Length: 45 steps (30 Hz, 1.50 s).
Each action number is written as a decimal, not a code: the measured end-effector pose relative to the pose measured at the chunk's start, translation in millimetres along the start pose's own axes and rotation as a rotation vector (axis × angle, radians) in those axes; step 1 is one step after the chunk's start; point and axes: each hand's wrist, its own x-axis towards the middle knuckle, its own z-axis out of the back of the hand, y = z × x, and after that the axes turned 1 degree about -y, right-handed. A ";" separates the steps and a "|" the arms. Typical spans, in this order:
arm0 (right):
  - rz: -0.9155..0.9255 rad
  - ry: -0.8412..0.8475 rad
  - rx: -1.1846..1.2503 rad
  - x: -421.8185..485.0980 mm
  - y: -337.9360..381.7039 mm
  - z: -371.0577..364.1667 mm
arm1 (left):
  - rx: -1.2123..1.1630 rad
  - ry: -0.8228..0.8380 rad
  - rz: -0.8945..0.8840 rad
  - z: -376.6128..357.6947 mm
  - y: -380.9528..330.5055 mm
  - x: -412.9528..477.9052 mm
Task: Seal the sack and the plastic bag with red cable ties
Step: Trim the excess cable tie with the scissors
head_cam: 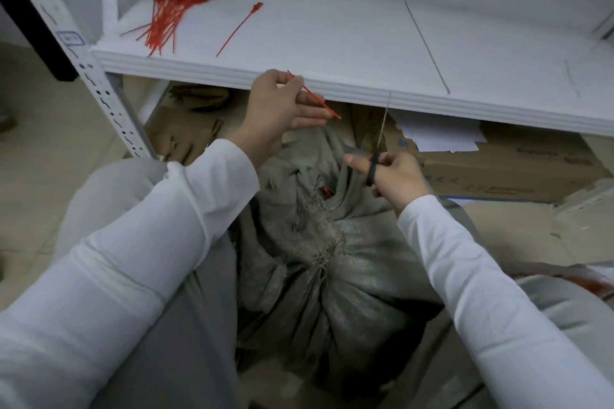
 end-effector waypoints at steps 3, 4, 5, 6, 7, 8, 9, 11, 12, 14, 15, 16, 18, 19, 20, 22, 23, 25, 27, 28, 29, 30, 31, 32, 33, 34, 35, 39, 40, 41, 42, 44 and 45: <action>-0.007 -0.002 -0.025 16.0 22.6 -12.6 | 0.034 -0.025 -0.028 12.0 -12.3 7.3; -0.015 0.006 -0.028 22.9 30.3 -17.6 | 0.051 -0.043 -0.033 16.9 -17.0 11.7; -0.021 0.016 -0.027 29.6 38.6 -23.5 | 0.069 -0.064 -0.033 22.0 -21.5 17.2; -0.021 0.029 -0.024 36.8 46.7 -29.5 | 0.093 -0.086 -0.027 27.4 -26.0 22.8; -0.019 0.042 -0.033 43.6 55.1 -36.2 | 0.118 -0.106 -0.018 32.9 -30.0 29.1; -0.015 0.050 -0.063 49.5 63.5 -43.4 | 0.135 -0.124 -0.010 38.7 -34.0 35.5; -0.013 0.054 -0.096 54.5 71.8 -51.3 | 0.143 -0.141 -0.005 44.1 -36.7 43.2; -0.006 0.057 -0.148 64.9 84.7 -68.5 | 0.158 -0.184 -0.006 54.0 -40.8 60.8; -0.002 0.059 -0.174 69.8 90.2 -78.3 | 0.170 -0.213 -0.013 59.0 -42.3 71.3; 0.020 0.048 -0.222 79.9 100.1 -98.1 | 0.223 -0.276 -0.026 68.3 -43.5 94.1; 0.034 0.026 -0.241 85.6 105.3 -107.0 | 0.272 -0.304 -0.031 73.2 -43.0 106.2; 0.049 -0.006 -0.264 92.3 111.1 -114.8 | 0.327 -0.320 -0.038 77.9 -42.4 117.8; 0.083 -0.078 -0.331 106.6 123.3 -125.8 | 0.412 -0.327 -0.046 86.5 -39.9 138.6; 0.094 -0.107 -0.356 114.9 128.4 -130.2 | 0.438 -0.328 -0.044 90.3 -38.7 148.0; 0.103 -0.130 -0.373 123.2 133.1 -134.0 | 0.459 -0.333 -0.039 94.2 -37.7 156.7; 0.114 -0.162 -0.413 138.3 141.3 -141.5 | 0.517 -0.342 -0.020 101.0 -35.8 172.0; 0.114 -0.169 -0.443 145.1 144.4 -145.5 | 0.548 -0.339 -0.006 103.8 -34.1 179.6; 0.099 -0.164 -0.497 156.2 148.3 -154.7 | 0.584 -0.333 0.014 108.7 -29.6 193.6; 0.088 -0.160 -0.524 166.8 148.3 -163.7 | 0.622 -0.335 0.021 111.3 -25.4 204.7; 0.085 -0.158 -0.523 171.9 147.3 -167.7 | 0.651 -0.332 0.018 111.7 -24.5 207.9; 0.082 -0.153 -0.517 176.5 146.1 -171.0 | 0.680 -0.330 0.011 111.9 -23.5 210.9; 0.078 -0.150 -0.508 180.2 145.7 -173.2 | 0.705 -0.331 0.005 112.2 -22.1 213.7; 0.073 -0.150 -0.499 183.7 145.6 -174.7 | 0.730 -0.334 -0.009 112.8 -20.6 216.7; 0.070 -0.155 -0.495 186.7 146.7 -175.5 | 0.748 -0.343 -0.021 113.4 -19.6 219.2; 0.068 -0.160 -0.489 190.1 148.4 -175.8 | 0.756 -0.354 -0.034 113.8 -19.1 221.5; 0.069 -0.165 -0.483 193.1 150.6 -176.1 | 0.759 -0.367 -0.043 114.1 -18.6 223.6; 0.071 -0.167 -0.480 196.6 153.3 -176.0 | 0.765 -0.377 -0.052 114.6 -17.5 226.6; 0.009 -0.116 -0.449 204.3 165.3 -173.6 | 0.821 -0.370 -0.089 114.1 -13.5 227.6; -0.020 -0.104 -0.438 204.5 168.3 -171.9 | 0.822 -0.362 -0.106 112.9 -13.3 225.1; -0.043 -0.096 -0.430 204.8 170.7 -169.8 | 0.823 -0.357 -0.114 111.4 -13.4 222.9; -0.060 -0.091 -0.421 205.2 173.0 -167.8 | 0.829 -0.352 -0.115 110.1 -13.4 220.1; -0.092 -0.091 -0.377 206.4 175.2 -165.4 | 0.840 -0.339 -0.118 108.8 -12.7 217.9; -0.100 -0.095 -0.348 206.6 175.2 -165.0 | 0.842 -0.337 -0.124 108.7 -11.9 217.4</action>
